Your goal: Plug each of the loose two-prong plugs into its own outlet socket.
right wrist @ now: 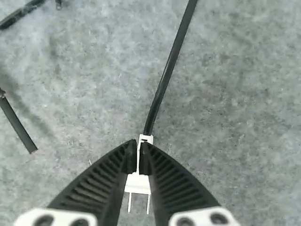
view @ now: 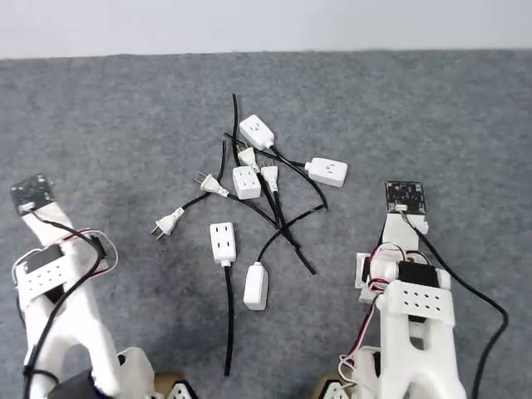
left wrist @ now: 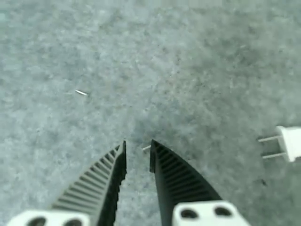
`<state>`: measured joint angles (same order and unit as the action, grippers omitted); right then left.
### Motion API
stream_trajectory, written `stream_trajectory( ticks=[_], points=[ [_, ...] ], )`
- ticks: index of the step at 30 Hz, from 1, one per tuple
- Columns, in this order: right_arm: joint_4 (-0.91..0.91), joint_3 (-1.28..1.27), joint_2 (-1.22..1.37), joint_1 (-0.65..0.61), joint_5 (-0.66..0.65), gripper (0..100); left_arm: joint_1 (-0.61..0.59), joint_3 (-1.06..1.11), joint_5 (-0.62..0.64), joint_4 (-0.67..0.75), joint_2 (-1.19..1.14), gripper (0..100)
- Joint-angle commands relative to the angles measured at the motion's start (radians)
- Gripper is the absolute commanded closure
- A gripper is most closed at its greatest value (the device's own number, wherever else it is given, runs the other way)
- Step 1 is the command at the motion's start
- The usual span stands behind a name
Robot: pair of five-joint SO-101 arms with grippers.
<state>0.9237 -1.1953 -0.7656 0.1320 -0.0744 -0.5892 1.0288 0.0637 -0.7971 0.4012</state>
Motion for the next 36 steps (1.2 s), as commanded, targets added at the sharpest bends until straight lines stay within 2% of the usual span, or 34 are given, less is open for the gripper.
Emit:
stream_trajectory(
  ticks=[1,7,11,20,34,36],
  points=[
    [-0.002,0.038,-0.008,0.008,0.040,98.0,-0.008,-0.044,-0.014,0.025,-0.023,92],
    [-0.030,0.026,0.064,-0.051,0.055,88.3,-0.008,-0.048,-0.014,0.025,-0.034,92],
    [-0.051,0.043,0.139,-0.091,0.080,88.7,-0.008,-0.050,-0.014,0.028,-0.034,92],
    [-0.002,0.181,0.380,-0.076,0.087,88.7,-0.008,-0.051,-0.014,0.029,-0.035,92],
    [0.016,0.190,0.392,-0.058,0.037,88.9,-0.008,-0.051,-0.014,0.029,-0.035,92],
    [0.012,0.190,0.395,-0.056,0.032,91.5,-0.008,-0.051,-0.014,0.029,-0.035,92]
  ],
)
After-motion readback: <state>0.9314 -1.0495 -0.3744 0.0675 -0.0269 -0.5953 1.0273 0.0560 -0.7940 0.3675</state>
